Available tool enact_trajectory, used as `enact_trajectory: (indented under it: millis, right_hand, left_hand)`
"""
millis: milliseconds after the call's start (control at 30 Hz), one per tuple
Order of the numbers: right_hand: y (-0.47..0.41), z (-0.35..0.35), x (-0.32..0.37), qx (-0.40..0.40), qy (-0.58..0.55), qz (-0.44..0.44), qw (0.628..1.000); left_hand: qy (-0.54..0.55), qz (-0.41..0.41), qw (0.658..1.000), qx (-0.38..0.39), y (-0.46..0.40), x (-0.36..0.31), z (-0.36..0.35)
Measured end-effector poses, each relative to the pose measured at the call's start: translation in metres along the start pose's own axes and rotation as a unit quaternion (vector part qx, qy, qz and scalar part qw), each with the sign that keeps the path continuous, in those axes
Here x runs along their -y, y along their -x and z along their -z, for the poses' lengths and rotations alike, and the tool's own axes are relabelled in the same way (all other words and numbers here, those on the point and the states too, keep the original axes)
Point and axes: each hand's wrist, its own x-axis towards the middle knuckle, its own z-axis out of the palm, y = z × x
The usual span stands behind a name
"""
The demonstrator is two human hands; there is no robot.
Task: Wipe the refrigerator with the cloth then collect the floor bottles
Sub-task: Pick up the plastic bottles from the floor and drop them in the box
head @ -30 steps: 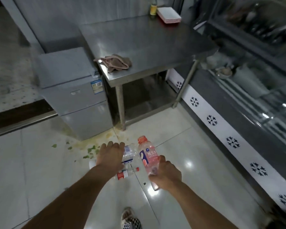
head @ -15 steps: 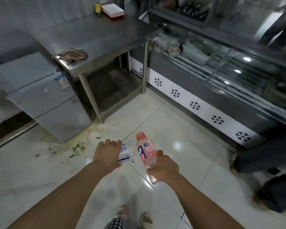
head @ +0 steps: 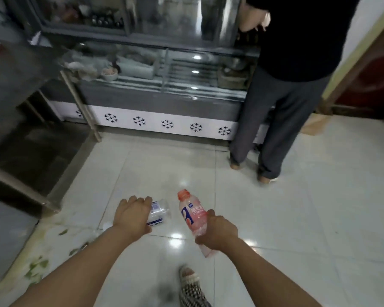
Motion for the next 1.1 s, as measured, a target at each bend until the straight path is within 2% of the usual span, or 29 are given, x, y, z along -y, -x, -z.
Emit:
enact_trajectory:
  millis: [267,533,833,1100]
  right_hand:
    - [0.084,-0.011,-0.120,-0.037,-0.084,-0.132,0.987]
    - [0.156,-0.008,-0.276,-0.084,-0.155,-0.235,0.956]
    - [0.226,0.019,-0.496,-0.089,-0.183,-0.304,0.930]
    - [0.240,0.056,-0.641,-0.104,-0.214,-0.352,0.905]
  left_hand:
    - [-0.045,-0.156,0.987,-0.019,0.011,-0.124,0.021]
    - [-0.097,-0.276,0.955,-0.041,0.016,-0.306,0.048]
    - [-0.107,-0.349,0.930,-0.046,0.025,-0.550,0.067]
    - [-0.123,-0.404,0.903,-0.078,0.000,-0.713,0.108]
